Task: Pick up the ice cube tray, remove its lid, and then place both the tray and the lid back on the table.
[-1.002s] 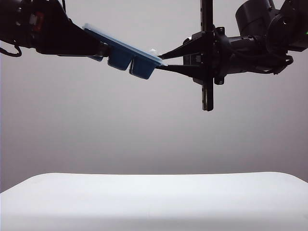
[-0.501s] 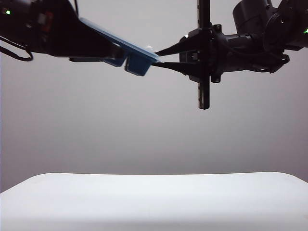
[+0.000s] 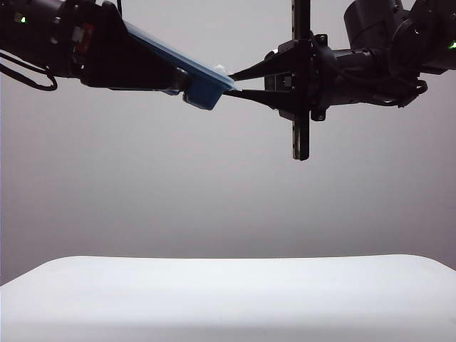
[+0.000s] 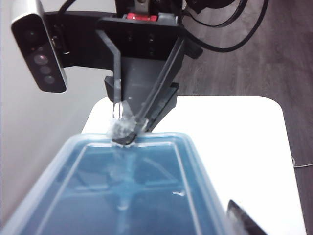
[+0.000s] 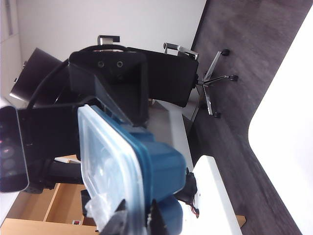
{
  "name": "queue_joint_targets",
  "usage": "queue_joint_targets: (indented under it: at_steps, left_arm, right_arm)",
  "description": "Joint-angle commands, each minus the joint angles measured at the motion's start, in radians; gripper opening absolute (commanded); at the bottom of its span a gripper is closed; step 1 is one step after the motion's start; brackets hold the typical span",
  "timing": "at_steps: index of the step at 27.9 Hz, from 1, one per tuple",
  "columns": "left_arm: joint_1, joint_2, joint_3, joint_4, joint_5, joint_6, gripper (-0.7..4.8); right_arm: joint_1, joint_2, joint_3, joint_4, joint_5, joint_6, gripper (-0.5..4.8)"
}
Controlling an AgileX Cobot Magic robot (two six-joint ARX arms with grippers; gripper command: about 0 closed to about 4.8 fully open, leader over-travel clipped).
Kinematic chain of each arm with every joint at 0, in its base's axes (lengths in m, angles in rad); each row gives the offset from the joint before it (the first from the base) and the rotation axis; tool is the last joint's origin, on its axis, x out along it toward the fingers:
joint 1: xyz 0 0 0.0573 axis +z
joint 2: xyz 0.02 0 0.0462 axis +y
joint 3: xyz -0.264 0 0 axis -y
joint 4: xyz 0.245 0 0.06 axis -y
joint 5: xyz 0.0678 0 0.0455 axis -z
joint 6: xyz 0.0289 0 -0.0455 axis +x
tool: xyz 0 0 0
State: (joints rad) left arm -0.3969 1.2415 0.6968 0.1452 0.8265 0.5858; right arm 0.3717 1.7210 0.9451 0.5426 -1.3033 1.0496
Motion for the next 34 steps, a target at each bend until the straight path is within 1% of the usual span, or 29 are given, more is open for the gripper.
queue_joint_targets:
  at_steps: [1, 4, 6, 9, 11, 12, 14, 15, 18, 19, 20, 21, 22, 25, 26, 27, 28, 29, 30, 31, 32, 34]
  left_arm:
    - [-0.002, -0.027, 0.005, 0.003, 0.004, -0.002, 4.65]
    - [-0.002, -0.034, 0.005, 0.010, 0.002, 0.003, 4.65]
    - [-0.002, -0.035, 0.005, -0.007, -0.018, 0.001, 4.65]
    - [-0.002, -0.035, 0.005, -0.018, -0.019, 0.002, 4.63]
    - [-0.001, -0.035, 0.005, -0.017, -0.022, 0.006, 4.14]
    - [-0.001, -0.035, 0.005, -0.017, -0.022, 0.008, 3.58]
    - [-0.002, -0.035, 0.005, -0.016, -0.022, 0.008, 2.89]
    - [-0.002, -0.035, 0.005, -0.016, -0.021, 0.008, 2.80]
    - [-0.002, -0.035, 0.005, -0.016, -0.021, 0.008, 2.76]
    - [-0.002, -0.035, 0.005, -0.016, -0.021, 0.008, 2.75]
    - [-0.002, -0.035, 0.005, -0.016, -0.020, 0.008, 2.70]
    - [-0.002, -0.035, 0.005, -0.016, -0.020, 0.008, 2.70]
    - [-0.002, -0.035, 0.005, -0.015, -0.021, 0.009, 2.69]
    - [-0.001, -0.035, 0.005, -0.011, -0.023, 0.009, 2.68]
    - [0.001, -0.035, 0.005, -0.007, -0.045, 0.009, 2.68]
    - [0.001, -0.035, 0.005, -0.005, -0.056, 0.009, 2.68]
    - [0.001, -0.035, 0.005, 0.005, -0.069, 0.009, 2.68]
    - [0.006, -0.035, 0.005, 0.014, -0.066, 0.008, 2.68]
    - [0.013, -0.035, 0.005, 0.028, -0.069, 0.008, 2.68]
    - [0.013, -0.035, 0.005, 0.033, -0.079, 0.009, 2.68]
    - [0.017, -0.035, 0.005, 0.039, -0.091, 0.009, 2.68]
    - [0.034, -0.035, 0.005, 0.045, -0.073, 0.008, 2.68]
  right_arm:
    - [-0.004, -0.005, 0.005, 0.016, 0.000, -0.008, -0.06]
    - [-0.004, -0.005, 0.005, 0.017, 0.002, -0.008, -0.06]
    - [-0.004, -0.005, 0.005, 0.018, 0.003, -0.010, -0.06]
    - [-0.008, -0.005, 0.005, 0.017, 0.002, -0.010, -0.06]
    - [-0.008, -0.005, 0.005, 0.016, 0.002, -0.010, -0.06]
    - [-0.008, -0.005, 0.005, 0.016, 0.003, -0.010, -0.06]
    - [-0.008, -0.005, 0.005, 0.016, 0.002, -0.010, -0.06]
    - [-0.008, -0.005, 0.005, 0.016, 0.003, -0.010, -0.06]
    - [-0.008, -0.005, 0.005, 0.016, 0.003, -0.010, -0.05]
    - [-0.008, -0.005, 0.005, 0.016, 0.003, -0.011, 0.04]
    - [-0.010, -0.005, 0.005, 0.016, -0.001, -0.042, 0.71]
    - [-0.014, -0.006, 0.005, 0.016, -0.002, -0.060, 0.94]
    - [-0.036, -0.005, 0.005, 0.015, -0.003, -0.087, 0.99]
    - [-0.079, -0.006, 0.005, 0.016, -0.005, -0.112, 1.00]
    - [-0.110, -0.006, 0.005, 0.008, -0.017, -0.108, 1.27]
    - [-0.121, -0.006, 0.005, 0.002, -0.029, -0.103, 1.28]
    - [-0.129, -0.007, 0.005, -0.024, -0.070, -0.099, 1.28]
    - [-0.129, -0.007, 0.005, -0.032, -0.095, -0.097, 1.28]
    - [-0.122, -0.006, 0.004, -0.046, -0.147, -0.093, 1.36]
    - [-0.114, -0.006, 0.003, -0.047, -0.172, -0.092, 1.50]
    - [-0.106, -0.006, 0.003, -0.046, -0.193, -0.092, 1.54]
    - [-0.103, -0.006, 0.003, -0.047, -0.186, -0.088, 1.54]
